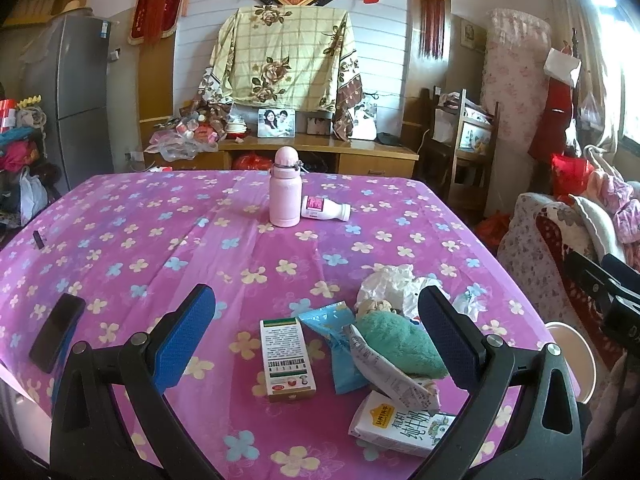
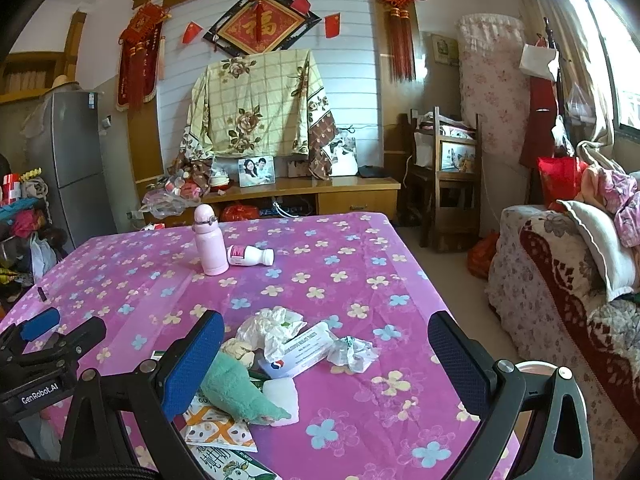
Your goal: Collect trash
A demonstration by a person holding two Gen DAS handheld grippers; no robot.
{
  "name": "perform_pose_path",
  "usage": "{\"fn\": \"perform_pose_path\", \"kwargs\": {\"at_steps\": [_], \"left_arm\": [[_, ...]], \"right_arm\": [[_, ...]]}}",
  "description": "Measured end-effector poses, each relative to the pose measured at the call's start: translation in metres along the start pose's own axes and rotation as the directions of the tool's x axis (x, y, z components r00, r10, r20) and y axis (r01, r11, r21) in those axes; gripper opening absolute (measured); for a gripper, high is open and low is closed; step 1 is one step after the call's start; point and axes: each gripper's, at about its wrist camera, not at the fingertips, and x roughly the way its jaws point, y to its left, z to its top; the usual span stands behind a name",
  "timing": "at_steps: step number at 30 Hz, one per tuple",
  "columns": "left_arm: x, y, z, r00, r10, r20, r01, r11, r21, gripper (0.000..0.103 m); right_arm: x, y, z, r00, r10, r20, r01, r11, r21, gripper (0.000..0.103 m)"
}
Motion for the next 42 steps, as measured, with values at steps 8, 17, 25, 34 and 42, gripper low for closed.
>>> {"fn": "perform_pose_path", "kwargs": {"at_steps": [8,17,25,34,42], "left_arm": [[-0.0001,0.0011,0.0008,1.000,0.000,0.000,0.000,1.000,0.000,0.101],[-0.0003,0.0030,0.0019,1.000,0.001,0.001,-0.001,1.000,-0.002,0.101],[-0.0011,0.0065,0.0008,1.000,0.001,-0.001,-0.001,1.000,-0.004,0.101],[-0.0004,0.0060,0.0021,1.000,0.001,-0.001,-0.001,1.000,-0.004,0.101],[-0.0009,0.0088,0.0008,1.000,0.000,-0.006,0.000,1.000,-0.006,0.101]], "right_arm": [[0.0002,0.0017,-0.0015,1.000,-0.011,0.014,0.011,1.000,-0.027,0.101],[-0.0007,-0.0005,-0.0046,0.999,0.003,0.054,-0.001,0.999,-0.033,0.101],[0.0020,-0.0030,-0.0056,1.000,0.001,0.013,-0.001,0.999,-0.047,0.101],[0.0037,-0.0032,-0.0059,1.000,0.002,0.008,-0.001,0.998,-0.057,0.101],[0.0079,-0.0010,-0.0071,1.000,0.010,0.001,-0.010,0.998,-0.058,0.101]]}}
